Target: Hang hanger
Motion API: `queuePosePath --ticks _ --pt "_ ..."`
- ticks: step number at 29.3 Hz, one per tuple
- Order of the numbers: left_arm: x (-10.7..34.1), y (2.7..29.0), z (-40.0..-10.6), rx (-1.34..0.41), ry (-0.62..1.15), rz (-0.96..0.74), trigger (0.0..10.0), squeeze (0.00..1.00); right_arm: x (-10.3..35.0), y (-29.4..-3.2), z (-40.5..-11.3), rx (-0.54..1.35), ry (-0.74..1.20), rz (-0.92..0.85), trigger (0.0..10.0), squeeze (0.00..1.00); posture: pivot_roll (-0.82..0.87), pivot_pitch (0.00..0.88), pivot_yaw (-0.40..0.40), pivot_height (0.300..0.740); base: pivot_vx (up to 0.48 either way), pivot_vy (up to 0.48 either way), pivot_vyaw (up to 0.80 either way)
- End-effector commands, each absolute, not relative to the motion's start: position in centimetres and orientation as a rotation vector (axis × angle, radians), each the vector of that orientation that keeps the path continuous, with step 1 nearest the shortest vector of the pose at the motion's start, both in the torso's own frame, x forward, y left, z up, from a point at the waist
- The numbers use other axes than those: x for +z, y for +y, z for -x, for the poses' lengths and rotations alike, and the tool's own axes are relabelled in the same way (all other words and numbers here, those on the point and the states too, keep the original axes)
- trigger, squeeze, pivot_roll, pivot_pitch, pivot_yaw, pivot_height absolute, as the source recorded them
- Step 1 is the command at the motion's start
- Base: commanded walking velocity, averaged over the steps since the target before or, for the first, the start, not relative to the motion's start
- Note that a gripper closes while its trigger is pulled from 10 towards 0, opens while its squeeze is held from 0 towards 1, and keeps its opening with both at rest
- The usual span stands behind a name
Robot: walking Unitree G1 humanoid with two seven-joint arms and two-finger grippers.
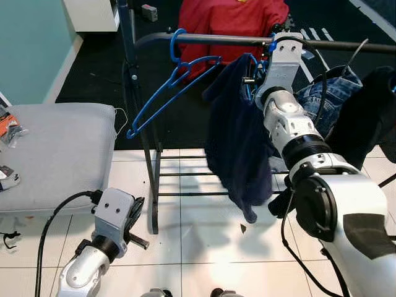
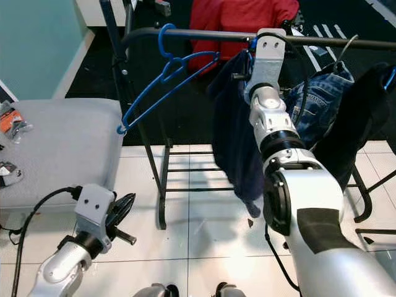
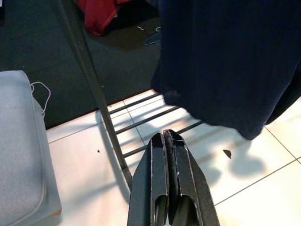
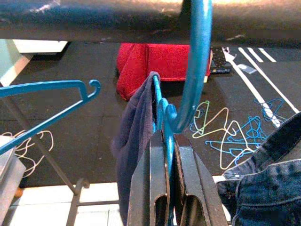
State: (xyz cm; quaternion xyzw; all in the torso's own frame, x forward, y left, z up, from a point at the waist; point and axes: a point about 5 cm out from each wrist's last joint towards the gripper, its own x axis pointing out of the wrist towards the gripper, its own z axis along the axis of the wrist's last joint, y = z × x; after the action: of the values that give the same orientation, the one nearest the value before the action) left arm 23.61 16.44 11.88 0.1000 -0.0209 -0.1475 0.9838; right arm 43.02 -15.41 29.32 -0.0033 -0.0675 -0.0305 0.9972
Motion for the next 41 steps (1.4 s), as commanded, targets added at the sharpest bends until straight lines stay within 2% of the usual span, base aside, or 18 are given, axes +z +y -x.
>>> queuePosePath --ticks 1,5,6,11,19,27,30,32,34,41 --pt "11.0 16.3 -23.6 -0.315 0.001 -0.204 10.0 0.0 28.9 -15.5 -43.0 -0.057 -0.111 -0.004 0.0 0.0 0.11 0.17 -0.015 0.74 0.0 0.0 0.0" --pt "11.1 16.2 -24.5 -0.301 -0.018 -0.19 10.0 0.0 29.5 -14.6 -43.0 -0.004 -0.168 0.005 0.0 0.0 0.09 0.143 -0.021 0.74 0.0 0.0 0.0" --pt "11.2 16.1 -24.9 -0.291 -0.024 -0.183 10.0 0.0 29.5 -14.2 -42.9 0.013 -0.193 0.031 0.0 0.0 0.09 0.113 -0.026 0.74 0.0 0.0 0.0" --pt "11.5 16.2 -26.1 -0.254 -0.038 -0.141 10.0 0.0 29.0 -13.0 -42.2 0.028 -0.307 0.134 0.0 0.0 0.07 0.074 -0.025 0.74 0.0 0.0 0.0" --pt "11.6 16.0 -27.7 -0.248 -0.042 -0.139 10.0 0.0 29.0 -12.6 -41.1 0.019 -0.395 0.161 0.0 0.0 0.07 0.022 -0.037 0.74 0.0 0.0 0.0" --pt "10.3 16.4 -28.1 -0.2 0.021 -0.155 10.0 0.0 21.6 -13.6 -39.2 -0.046 -0.157 0.002 0.0 0.0 0.06 0.001 -0.034 0.74 0.0 0.0 0.0" --pt "10.1 16.7 -28.4 -0.157 0.016 -0.17 10.0 0.0 17.5 -14.9 -37.7 -0.104 -0.056 0.024 0.0 0.0 0.05 0.003 -0.03 0.74 0.0 0.0 0.0" --pt "10.0 16.7 -28.5 -0.148 0.014 -0.172 10.0 0.0 16.6 -15.3 -37.2 -0.115 -0.03 0.035 0.0 0.0 0.05 0.003 -0.03 0.74 0.0 0.0 0.0" --pt "9.9 16.6 -28.9 -0.135 0.018 -0.168 10.0 0.0 14.0 -15.4 -36.1 -0.064 0.057 0.065 0.0 0.0 0.03 0.004 -0.018 0.74 0.0 0.0 0.0" --pt "9.9 16.8 -29.6 -0.088 0.025 -0.152 10.0 0.0 12.5 -14.3 -35.0 0.059 0.122 0.055 0.0 0.0 0.02 0.004 -0.018 0.74 0.0 0.0 0.0"
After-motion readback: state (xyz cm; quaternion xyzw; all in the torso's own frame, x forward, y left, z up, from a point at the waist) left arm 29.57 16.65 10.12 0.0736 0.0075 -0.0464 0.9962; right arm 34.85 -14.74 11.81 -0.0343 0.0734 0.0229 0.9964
